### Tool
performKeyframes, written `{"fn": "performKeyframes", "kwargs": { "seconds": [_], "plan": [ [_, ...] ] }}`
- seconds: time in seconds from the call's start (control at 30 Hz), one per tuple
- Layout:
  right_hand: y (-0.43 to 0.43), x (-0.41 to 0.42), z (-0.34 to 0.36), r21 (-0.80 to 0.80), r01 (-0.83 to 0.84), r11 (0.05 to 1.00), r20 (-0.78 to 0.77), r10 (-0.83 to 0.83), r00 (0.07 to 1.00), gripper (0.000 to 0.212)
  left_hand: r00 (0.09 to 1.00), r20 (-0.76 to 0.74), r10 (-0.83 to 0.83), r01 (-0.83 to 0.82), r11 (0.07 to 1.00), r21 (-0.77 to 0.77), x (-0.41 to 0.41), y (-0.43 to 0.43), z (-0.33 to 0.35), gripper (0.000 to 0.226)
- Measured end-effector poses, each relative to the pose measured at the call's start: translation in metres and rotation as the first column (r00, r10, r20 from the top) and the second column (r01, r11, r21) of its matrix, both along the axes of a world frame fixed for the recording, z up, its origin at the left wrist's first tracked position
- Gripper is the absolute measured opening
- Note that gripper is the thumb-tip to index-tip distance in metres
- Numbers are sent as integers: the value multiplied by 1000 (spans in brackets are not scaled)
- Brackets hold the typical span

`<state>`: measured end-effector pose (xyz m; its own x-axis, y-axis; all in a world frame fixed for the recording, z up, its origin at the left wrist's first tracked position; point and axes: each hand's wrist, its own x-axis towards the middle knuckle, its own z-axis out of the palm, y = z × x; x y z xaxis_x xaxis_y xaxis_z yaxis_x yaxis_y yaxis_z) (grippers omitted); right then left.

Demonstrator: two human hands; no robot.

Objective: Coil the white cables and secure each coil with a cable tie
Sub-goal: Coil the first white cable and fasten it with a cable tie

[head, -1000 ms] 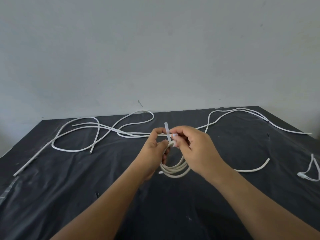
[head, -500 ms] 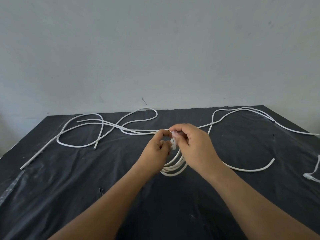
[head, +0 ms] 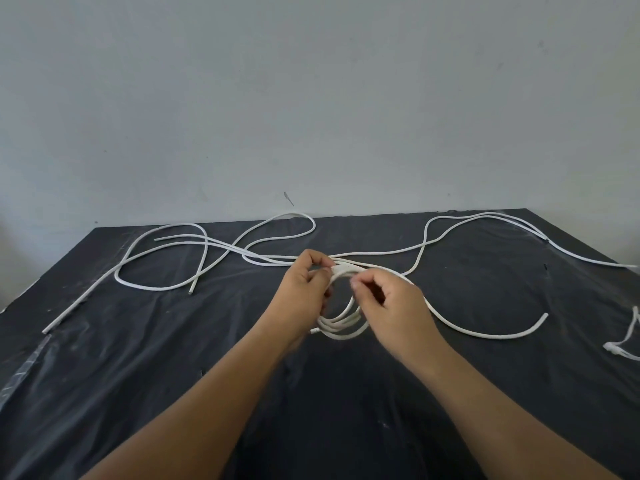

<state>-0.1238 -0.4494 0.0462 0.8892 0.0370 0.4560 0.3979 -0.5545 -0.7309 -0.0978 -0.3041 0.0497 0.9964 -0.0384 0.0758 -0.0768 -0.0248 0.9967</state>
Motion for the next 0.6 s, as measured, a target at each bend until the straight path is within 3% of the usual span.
{"fn": "performKeyframes", "kwargs": {
  "seconds": [0.1,0.2,0.27,0.37,0.43,0.5,0.57,0.6],
  "plan": [
    [1,0,-10,-77,-16,997,-42,13,999,9,999,-44,17,-19,998,-58,0,2,3,19],
    [1,-3,-1,91,57,994,162,-72,984,8,996,-82,15,-24,993,-113,-1,6,6,17],
    [-1,3,9,218,77,973,163,-114,980,10,995,-96,-12,-4,987,-159,-2,10,8,18],
    [-3,18,13,297,64,953,-92,-38,995,24,994,-93,-49,29,978,-207,-4,14,12,19],
    [-2,22,9,454,39,890,-240,80,968,33,991,-90,-98,70,959,-275,-6,16,15,20],
    [-2,22,5,596,51,801,-385,230,894,28,981,-76,-179,138,915,-379,-7,17,17,22],
    [-6,22,-4,601,27,798,-497,348,795,19,967,-66,-245,191,874,-447,-8,18,20,24],
    [-8,22,-10,583,-11,812,-534,394,748,31,962,-59,-266,211,863,-459,-8,18,21,24]
  ]
}}
